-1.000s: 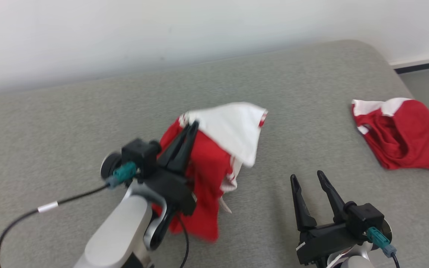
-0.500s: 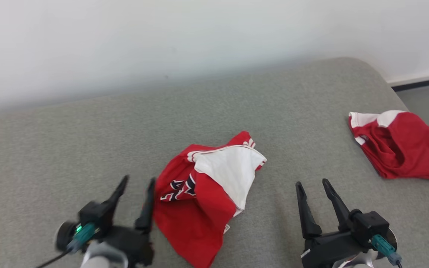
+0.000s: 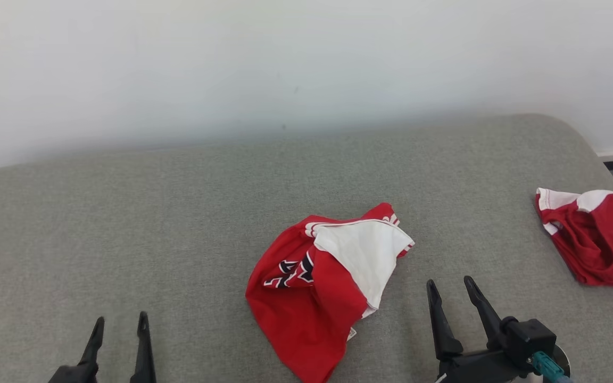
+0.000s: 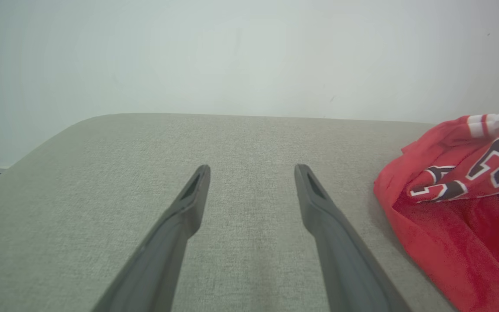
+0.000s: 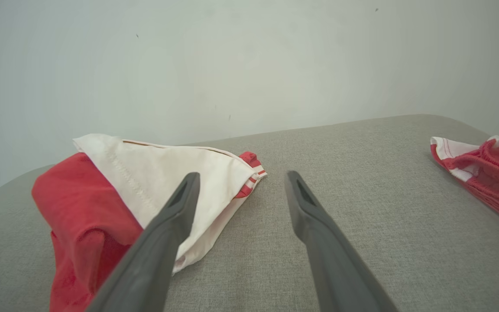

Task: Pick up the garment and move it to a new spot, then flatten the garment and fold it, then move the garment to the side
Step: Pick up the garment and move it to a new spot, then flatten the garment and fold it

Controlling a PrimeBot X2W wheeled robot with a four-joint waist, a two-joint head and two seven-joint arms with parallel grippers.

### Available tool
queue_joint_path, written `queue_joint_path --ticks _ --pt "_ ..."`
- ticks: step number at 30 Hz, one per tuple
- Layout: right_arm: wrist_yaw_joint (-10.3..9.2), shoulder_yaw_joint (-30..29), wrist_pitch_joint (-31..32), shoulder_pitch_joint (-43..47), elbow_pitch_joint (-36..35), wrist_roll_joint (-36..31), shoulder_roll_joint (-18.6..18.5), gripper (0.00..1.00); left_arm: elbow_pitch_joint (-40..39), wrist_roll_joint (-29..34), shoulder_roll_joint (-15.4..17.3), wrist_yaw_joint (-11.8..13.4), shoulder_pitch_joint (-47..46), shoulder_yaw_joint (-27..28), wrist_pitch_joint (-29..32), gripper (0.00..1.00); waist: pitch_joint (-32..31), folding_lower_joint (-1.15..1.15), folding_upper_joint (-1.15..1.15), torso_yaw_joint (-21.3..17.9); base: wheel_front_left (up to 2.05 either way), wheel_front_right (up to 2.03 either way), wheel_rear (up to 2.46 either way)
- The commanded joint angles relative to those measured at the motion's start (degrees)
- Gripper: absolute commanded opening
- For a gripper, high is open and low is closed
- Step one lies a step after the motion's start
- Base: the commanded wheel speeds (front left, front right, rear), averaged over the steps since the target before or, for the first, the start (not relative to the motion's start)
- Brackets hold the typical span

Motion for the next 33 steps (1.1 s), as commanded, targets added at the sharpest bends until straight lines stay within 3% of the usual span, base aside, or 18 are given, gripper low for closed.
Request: queue_joint_path --ticks 1,13,33 --pt "-0.16 0.09 0.01 0.81 0.29 -0.41 0.08 1.00 -0.48 0.74 -0.31 -0.23 1.23 0.81 -0.17 1.00 -0.75 0.01 0.00 0.98 0.00 0.00 0.00" --pt "-0.16 0.58 0.01 2.05 1.40 -0.27 0.08 1.00 -4.23 4.15 -2.71 -2.00 8.37 6.09 -0.17 1.00 -2.25 0.01 0.00 3.62 0.00 0.00 0.00" --pt "-0.16 2.73 0.01 0.44 1.21 -0.79 0.08 1.00 -3.38 1.58 -2.97 -2.09 7.80 2.46 -0.18 1.00 0.16 0.01 0.00 7.42 0.00 0.00 0.00"
